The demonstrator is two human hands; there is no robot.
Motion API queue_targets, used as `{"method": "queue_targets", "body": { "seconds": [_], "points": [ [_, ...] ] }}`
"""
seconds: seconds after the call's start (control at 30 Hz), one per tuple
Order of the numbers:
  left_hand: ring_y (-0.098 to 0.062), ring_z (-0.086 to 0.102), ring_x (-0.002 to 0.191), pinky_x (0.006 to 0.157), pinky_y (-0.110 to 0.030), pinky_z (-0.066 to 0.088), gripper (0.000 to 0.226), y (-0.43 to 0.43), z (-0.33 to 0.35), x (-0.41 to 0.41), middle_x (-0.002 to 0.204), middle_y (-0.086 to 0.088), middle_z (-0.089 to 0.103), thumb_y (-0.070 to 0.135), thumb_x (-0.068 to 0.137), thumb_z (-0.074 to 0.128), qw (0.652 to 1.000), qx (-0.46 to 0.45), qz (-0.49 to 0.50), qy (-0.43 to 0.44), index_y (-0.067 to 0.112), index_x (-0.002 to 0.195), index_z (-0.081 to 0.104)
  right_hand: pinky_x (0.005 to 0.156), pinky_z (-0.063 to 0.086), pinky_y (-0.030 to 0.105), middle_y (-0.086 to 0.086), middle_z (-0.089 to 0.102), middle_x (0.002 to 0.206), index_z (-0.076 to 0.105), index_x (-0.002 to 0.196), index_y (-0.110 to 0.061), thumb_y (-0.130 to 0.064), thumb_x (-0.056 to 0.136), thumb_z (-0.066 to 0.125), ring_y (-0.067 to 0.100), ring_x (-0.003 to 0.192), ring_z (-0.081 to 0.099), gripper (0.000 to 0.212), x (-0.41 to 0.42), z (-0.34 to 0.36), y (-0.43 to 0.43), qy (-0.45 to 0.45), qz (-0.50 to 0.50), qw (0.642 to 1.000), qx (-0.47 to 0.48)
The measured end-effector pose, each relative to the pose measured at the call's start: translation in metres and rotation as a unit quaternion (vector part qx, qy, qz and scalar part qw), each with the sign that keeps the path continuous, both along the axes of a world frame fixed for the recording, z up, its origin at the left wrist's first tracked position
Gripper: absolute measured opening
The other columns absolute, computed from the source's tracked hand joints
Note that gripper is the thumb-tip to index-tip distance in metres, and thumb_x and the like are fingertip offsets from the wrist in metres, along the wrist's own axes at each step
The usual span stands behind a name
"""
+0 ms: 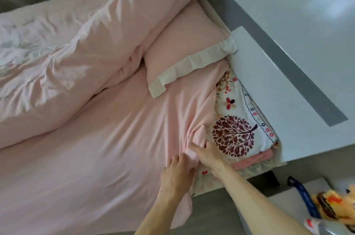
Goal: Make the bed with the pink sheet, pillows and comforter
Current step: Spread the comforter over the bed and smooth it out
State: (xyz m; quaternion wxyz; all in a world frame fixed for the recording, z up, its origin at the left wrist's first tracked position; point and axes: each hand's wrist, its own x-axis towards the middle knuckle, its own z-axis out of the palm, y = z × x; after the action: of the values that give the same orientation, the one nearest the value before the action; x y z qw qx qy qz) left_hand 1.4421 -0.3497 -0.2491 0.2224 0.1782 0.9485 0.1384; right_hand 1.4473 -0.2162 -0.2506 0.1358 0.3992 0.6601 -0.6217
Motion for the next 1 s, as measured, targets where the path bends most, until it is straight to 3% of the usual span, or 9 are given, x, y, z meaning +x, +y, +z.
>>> {"method": "queue_targets", "body": {
  "seconds": [0.07, 0.13, 0.27, 0.43, 0.53, 0.63, 0.77, 0.93, 1.0],
  "points": [
    [-0.017, 0.057, 0.105, 0.076, -0.027, 0.046, 0.038, -0.001, 0.0, 0.001, 0.119, 0.006, 0.057, 0.049, 0.094, 0.047, 1.0, 0.011, -0.015, 0.0, 0.026, 0.124, 0.044, 0.071, 0.052, 0.028, -0.004, 0.065, 0.094, 0.061, 0.114, -0.011, -0.043, 0.086, 0.068, 0.011, 0.084, 0.061, 0.043, 0.012, 0.002, 0.004, 0.001, -0.056, 0.998, -0.002],
    [-0.017, 0.057, 0.106, 0.078, -0.027, 0.046, 0.037, -0.002, 0.004, 0.004, 0.119, 0.006, 0.056, 0.049, 0.093, 0.047, 0.999, 0.011, -0.044, 0.001, 0.029, 0.125, 0.047, 0.065, 0.046, 0.026, -0.002, 0.064, 0.093, 0.06, 0.106, -0.012, -0.037, 0.088, 0.066, 0.01, 0.081, 0.059, 0.031, 0.039, 0.011, 0.012, 0.023, -0.143, 0.989, 0.002],
    [-0.015, 0.052, 0.115, 0.085, -0.029, 0.046, 0.028, 0.02, 0.018, 0.017, 0.124, 0.008, 0.053, 0.028, 0.096, 0.041, 0.99, -0.019, -0.141, -0.024, 0.032, 0.118, 0.057, 0.076, 0.045, 0.036, 0.016, 0.065, 0.106, 0.057, 0.11, -0.006, -0.032, 0.097, 0.051, 0.029, 0.087, 0.058, 0.03, 0.118, 0.019, 0.039, -0.047, -0.321, 0.94, 0.109],
    [-0.02, 0.052, 0.119, 0.097, -0.034, 0.043, 0.037, 0.071, 0.032, 0.018, 0.138, 0.004, 0.045, 0.029, 0.095, 0.047, 0.98, -0.033, -0.188, -0.053, 0.031, 0.132, 0.048, 0.082, 0.037, 0.037, 0.025, 0.062, 0.122, 0.053, 0.124, -0.001, -0.024, 0.103, 0.045, 0.043, 0.109, 0.057, 0.032, 0.157, 0.017, 0.066, -0.111, -0.391, 0.895, 0.185],
    [-0.019, 0.044, 0.126, 0.099, -0.034, 0.041, 0.042, 0.106, 0.044, 0.002, 0.139, 0.002, 0.044, 0.031, 0.094, 0.049, 0.975, -0.045, -0.214, -0.033, 0.03, 0.135, 0.042, 0.092, 0.045, 0.043, 0.02, 0.059, 0.125, 0.049, 0.125, -0.013, -0.019, 0.103, 0.043, 0.043, 0.113, 0.056, 0.023, 0.157, 0.007, 0.076, -0.107, -0.427, 0.886, 0.149],
    [-0.018, 0.041, 0.127, 0.098, -0.035, 0.041, 0.046, 0.139, 0.056, -0.021, 0.139, 0.002, 0.041, 0.032, 0.094, 0.05, 0.968, -0.055, -0.244, -0.012, 0.03, 0.138, 0.038, 0.089, 0.049, 0.048, 0.022, 0.057, 0.126, 0.047, 0.132, -0.007, -0.019, 0.103, 0.041, 0.041, 0.107, 0.058, 0.032, 0.151, -0.004, 0.082, -0.171, -0.472, 0.86, 0.094],
    [-0.02, 0.04, 0.13, 0.1, -0.038, 0.042, 0.05, 0.185, 0.058, -0.061, 0.145, 0.001, 0.033, 0.033, 0.094, 0.049, 0.946, -0.06, -0.317, 0.019, 0.03, 0.141, 0.034, 0.085, 0.05, 0.046, 0.02, 0.058, 0.121, 0.052, 0.121, -0.005, -0.021, 0.094, 0.061, 0.033, 0.098, 0.058, 0.032, 0.141, -0.014, 0.093, -0.173, -0.535, 0.822, 0.094],
    [-0.022, 0.043, 0.128, 0.095, -0.038, 0.045, 0.05, 0.246, 0.043, -0.096, 0.155, 0.006, 0.02, 0.031, 0.098, 0.045, 0.89, -0.053, -0.443, 0.097, 0.039, 0.144, 0.028, 0.088, 0.053, 0.041, 0.008, 0.05, 0.136, 0.046, 0.138, -0.016, -0.035, 0.088, 0.069, 0.025, 0.112, 0.057, 0.058, 0.125, -0.023, 0.105, -0.105, -0.418, 0.89, 0.147],
    [-0.023, 0.045, 0.125, 0.094, -0.038, 0.045, 0.042, 0.27, 0.033, -0.104, 0.152, 0.005, 0.031, 0.031, 0.1, 0.041, 0.864, -0.058, -0.489, 0.106, 0.038, 0.141, 0.035, 0.094, 0.052, 0.038, -0.001, 0.054, 0.13, 0.047, 0.134, -0.024, -0.052, 0.085, 0.069, 0.02, 0.114, 0.057, 0.061, 0.114, -0.03, 0.111, -0.101, -0.364, 0.919, 0.111]
  ]
}}
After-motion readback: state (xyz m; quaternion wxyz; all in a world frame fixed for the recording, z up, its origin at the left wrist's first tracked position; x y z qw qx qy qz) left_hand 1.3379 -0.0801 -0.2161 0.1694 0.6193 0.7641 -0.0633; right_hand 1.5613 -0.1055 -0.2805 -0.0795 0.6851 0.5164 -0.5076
